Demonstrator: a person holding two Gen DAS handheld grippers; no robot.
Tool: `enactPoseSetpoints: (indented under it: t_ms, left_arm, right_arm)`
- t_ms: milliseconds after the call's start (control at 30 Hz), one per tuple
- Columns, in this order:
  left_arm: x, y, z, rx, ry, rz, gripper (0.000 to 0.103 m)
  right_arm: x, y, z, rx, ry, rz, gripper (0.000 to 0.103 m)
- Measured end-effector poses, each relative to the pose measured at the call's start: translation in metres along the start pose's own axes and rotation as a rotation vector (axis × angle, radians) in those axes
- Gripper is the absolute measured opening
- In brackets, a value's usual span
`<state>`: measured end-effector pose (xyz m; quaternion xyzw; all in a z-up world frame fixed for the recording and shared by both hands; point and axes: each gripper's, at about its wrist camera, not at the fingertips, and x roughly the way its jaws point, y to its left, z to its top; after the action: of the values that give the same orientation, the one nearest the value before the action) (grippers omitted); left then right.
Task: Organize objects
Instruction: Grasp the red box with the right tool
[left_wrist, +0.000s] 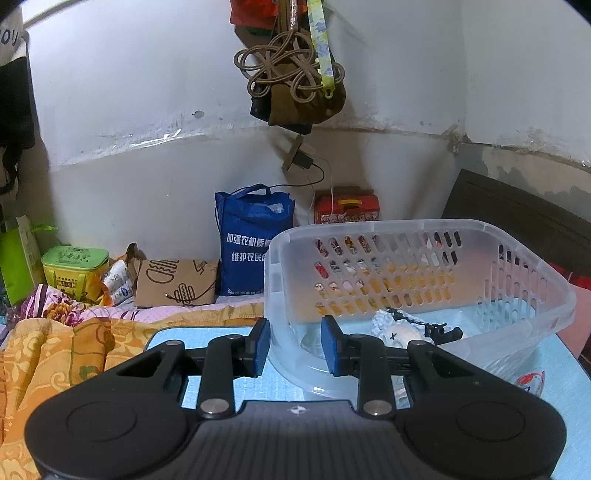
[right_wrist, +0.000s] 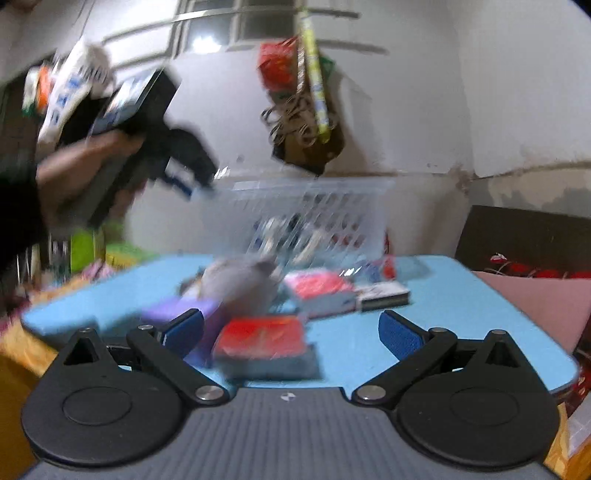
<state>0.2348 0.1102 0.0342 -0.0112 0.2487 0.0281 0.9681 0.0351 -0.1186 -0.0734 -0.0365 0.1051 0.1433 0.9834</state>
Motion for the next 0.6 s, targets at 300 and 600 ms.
enactPoseSetpoints:
  t_ms: [300,600]
  left_arm:
    - [0.0,0.002,-0.001,0.002,-0.005,-0.006,0.034]
    - [0.0,0.003,-0.004,0.004,-0.021,-0.007,0.035]
  right_arm:
    - [0.023,0.004,-0.01,-0.014,0.043,-0.015,0.069]
    - [0.014,-0.021,-0.01,0.063,0.0,-0.045,0.065]
